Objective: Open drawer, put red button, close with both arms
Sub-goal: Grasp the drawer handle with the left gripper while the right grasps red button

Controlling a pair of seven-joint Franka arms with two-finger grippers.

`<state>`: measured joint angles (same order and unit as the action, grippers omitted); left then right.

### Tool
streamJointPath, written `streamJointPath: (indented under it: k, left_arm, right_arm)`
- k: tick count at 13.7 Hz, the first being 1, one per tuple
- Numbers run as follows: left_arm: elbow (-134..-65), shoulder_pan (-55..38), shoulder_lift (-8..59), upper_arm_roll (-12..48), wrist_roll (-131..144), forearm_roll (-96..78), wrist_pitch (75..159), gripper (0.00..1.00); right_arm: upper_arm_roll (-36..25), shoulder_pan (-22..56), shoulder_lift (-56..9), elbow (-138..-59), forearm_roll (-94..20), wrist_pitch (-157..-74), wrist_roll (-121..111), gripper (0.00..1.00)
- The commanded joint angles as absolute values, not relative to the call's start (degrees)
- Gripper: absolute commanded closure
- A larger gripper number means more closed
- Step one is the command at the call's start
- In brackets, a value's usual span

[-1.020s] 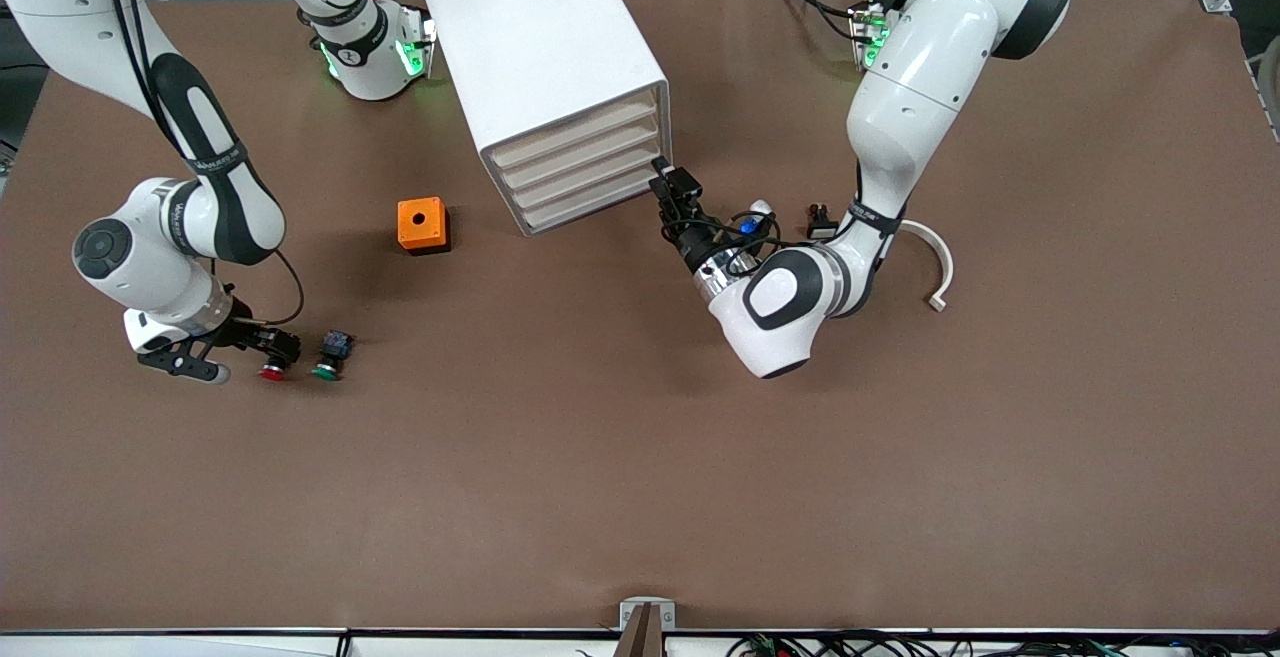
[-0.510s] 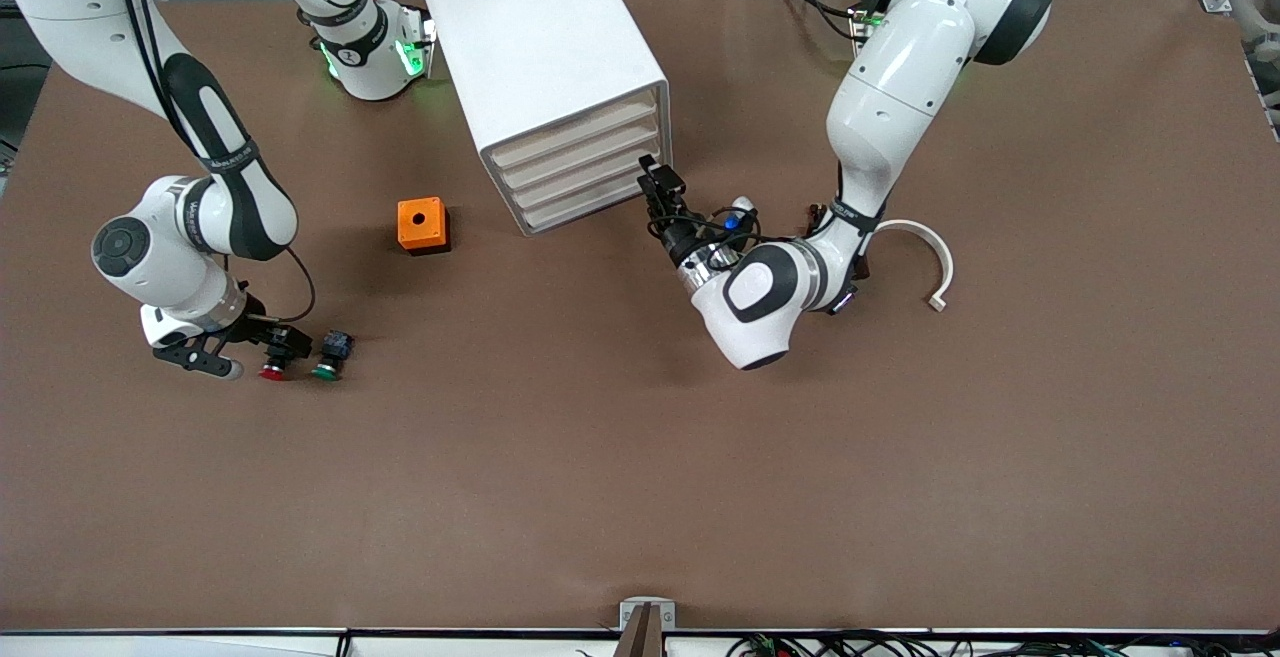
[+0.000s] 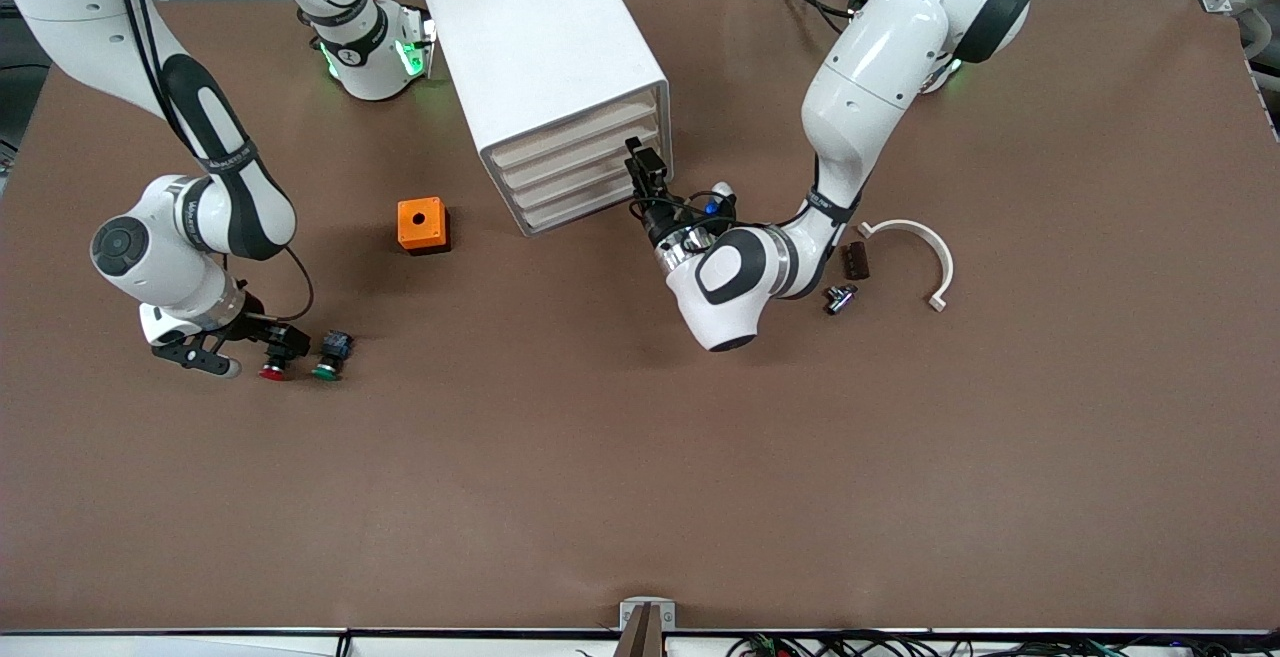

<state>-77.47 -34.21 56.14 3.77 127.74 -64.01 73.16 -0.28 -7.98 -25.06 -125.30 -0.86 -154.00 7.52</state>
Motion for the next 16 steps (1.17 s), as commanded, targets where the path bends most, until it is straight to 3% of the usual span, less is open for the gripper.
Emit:
streamJointPath:
  k: [1, 6, 7, 10, 14, 16]
  left_arm:
    - [-76.2, -35.3, 56.9, 3.5, 131.0, -66.3, 73.1, 0.49]
    - [-76.1, -37.6, 57.7, 3.3, 131.3, -67.0, 74.1, 0.49]
    - [-76.2, -37.8, 57.7, 3.3, 131.4, -66.8, 74.2, 0.51]
    - [-76.3, -38.2, 58.2, 3.3, 132.2, -66.9, 74.2, 0.63]
    - [-76.4, -37.8, 58.2, 3.3, 132.5, -67.0, 73.7, 0.8]
    - [-76.4, -37.7, 58.1, 3.3, 132.5, -67.1, 73.7, 0.83]
  right_arm:
    - [0.0, -8.7, -26.2, -125.1, -0.4, -155.0, 8.4, 0.0]
    - [0.0, -8.7, -26.5, -125.1, -0.4, -154.8, 8.3, 0.03]
    - [0.0, -8.7, -26.5, -125.1, -0.4, -154.8, 8.2, 0.18]
    - [0.0, -9.1, -26.5, -125.1, -0.5, -154.4, 8.0, 1.0]
    - [0.0, -9.1, -26.4, -124.3, -0.5, -154.1, 8.0, 1.0]
    - [0.0, -9.1, -26.2, -123.7, -0.5, -153.9, 7.7, 1.0]
